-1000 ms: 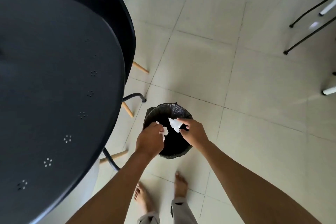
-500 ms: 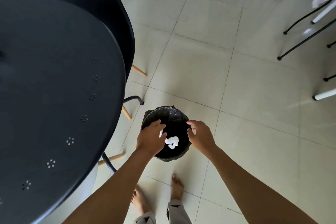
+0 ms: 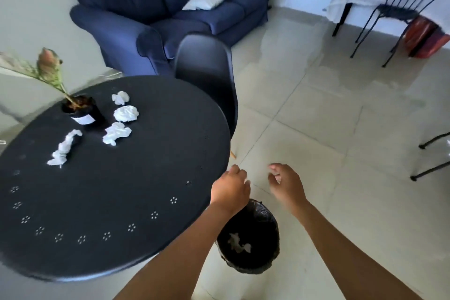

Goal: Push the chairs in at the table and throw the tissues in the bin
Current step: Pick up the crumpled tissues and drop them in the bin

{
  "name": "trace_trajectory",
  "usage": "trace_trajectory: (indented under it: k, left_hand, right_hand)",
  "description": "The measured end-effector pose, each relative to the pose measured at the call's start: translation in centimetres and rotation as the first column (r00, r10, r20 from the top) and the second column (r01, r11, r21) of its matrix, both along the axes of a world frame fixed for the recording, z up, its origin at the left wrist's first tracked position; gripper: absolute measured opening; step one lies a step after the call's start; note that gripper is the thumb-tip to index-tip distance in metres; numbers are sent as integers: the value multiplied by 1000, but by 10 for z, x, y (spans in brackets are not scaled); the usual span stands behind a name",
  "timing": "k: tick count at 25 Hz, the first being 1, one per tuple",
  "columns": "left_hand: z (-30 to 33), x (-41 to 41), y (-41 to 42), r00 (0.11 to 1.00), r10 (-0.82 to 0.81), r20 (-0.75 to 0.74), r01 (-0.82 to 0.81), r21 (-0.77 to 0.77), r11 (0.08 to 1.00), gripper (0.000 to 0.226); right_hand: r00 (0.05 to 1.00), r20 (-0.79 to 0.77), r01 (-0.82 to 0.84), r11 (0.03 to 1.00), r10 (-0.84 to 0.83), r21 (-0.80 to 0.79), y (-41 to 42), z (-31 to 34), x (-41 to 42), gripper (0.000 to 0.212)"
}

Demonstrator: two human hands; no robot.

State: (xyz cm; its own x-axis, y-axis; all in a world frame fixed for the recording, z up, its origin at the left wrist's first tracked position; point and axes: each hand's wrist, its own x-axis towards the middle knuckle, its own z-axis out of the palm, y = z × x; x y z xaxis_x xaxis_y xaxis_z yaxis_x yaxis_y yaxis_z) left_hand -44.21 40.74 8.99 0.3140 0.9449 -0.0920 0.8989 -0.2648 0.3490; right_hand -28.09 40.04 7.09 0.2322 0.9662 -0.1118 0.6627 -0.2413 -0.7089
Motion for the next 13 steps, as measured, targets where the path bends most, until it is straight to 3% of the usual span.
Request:
trace_trajectory:
  k: [7, 13]
  left_hand:
    - [31, -138, 29, 943, 332, 25, -333, 93, 938, 28]
    - [38, -293, 53, 771, 634, 52, -637, 69, 768, 30]
  right_hand:
    - [955, 59, -296, 951, 292, 92, 91, 47, -113, 28]
    - [825, 130, -560, 827, 549, 59, 148, 54, -246, 31]
